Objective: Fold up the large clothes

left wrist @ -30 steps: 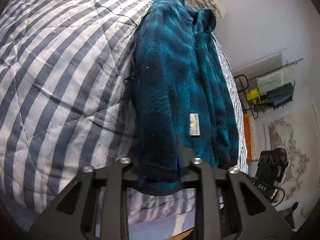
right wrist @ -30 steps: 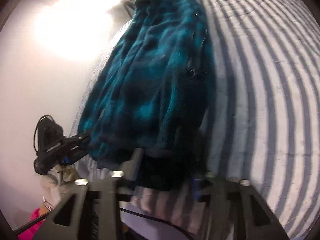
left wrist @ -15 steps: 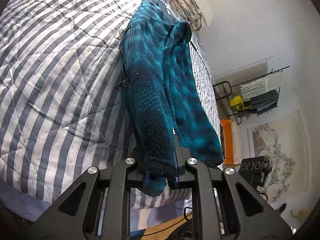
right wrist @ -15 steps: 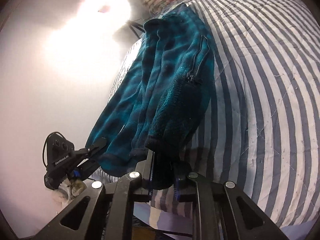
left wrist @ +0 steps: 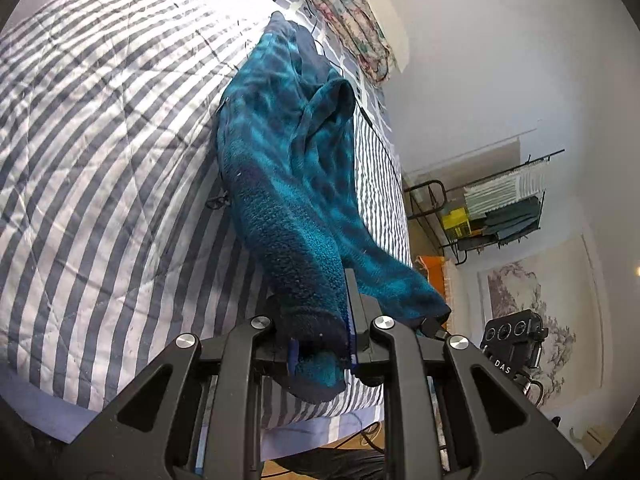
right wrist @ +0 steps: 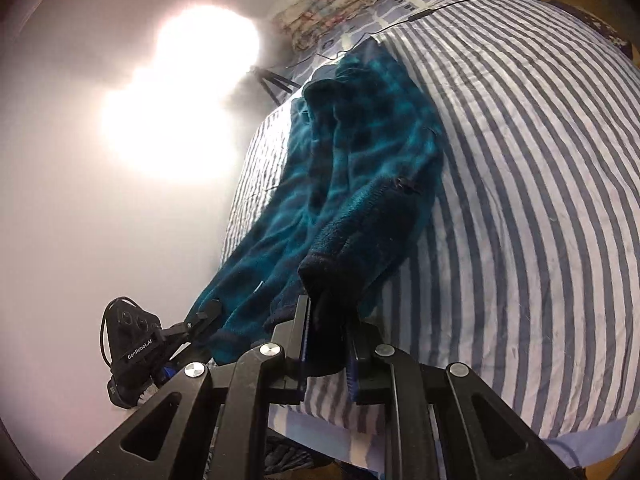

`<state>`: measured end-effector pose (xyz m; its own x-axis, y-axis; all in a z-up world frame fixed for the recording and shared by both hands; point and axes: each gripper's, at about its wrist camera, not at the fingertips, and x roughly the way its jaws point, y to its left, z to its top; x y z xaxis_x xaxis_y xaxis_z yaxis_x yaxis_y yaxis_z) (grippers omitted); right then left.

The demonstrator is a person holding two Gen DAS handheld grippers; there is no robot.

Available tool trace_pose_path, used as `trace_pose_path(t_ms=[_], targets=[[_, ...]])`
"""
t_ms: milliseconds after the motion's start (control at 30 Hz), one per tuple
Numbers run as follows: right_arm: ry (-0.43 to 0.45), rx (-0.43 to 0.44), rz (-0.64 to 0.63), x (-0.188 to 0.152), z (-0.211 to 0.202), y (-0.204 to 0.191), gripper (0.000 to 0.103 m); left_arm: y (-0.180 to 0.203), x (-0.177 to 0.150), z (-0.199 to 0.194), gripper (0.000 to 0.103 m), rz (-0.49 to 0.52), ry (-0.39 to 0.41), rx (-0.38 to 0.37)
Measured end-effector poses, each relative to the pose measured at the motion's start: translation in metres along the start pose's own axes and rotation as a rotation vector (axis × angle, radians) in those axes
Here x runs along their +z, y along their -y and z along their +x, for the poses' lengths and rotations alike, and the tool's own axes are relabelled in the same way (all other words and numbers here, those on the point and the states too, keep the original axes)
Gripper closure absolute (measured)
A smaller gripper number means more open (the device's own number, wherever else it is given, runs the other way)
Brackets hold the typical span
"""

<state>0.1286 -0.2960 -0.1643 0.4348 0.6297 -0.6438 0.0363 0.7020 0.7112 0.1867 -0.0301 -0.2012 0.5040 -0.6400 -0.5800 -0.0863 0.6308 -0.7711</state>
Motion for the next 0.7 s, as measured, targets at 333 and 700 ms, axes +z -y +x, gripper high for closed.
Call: trace_pose_path(t_ms=[333,700], targets=[[0.041,0.104,0.021,0.064,0.020,0.002,0.091,0.027,0.055,0.023,0.087,0.006,0.034,0.006],[0.090,0.056,0.026,0.155,0.067,0.016,0.091,0.027,0.134,0.084,0.087,-0.035,0.055,0.026]])
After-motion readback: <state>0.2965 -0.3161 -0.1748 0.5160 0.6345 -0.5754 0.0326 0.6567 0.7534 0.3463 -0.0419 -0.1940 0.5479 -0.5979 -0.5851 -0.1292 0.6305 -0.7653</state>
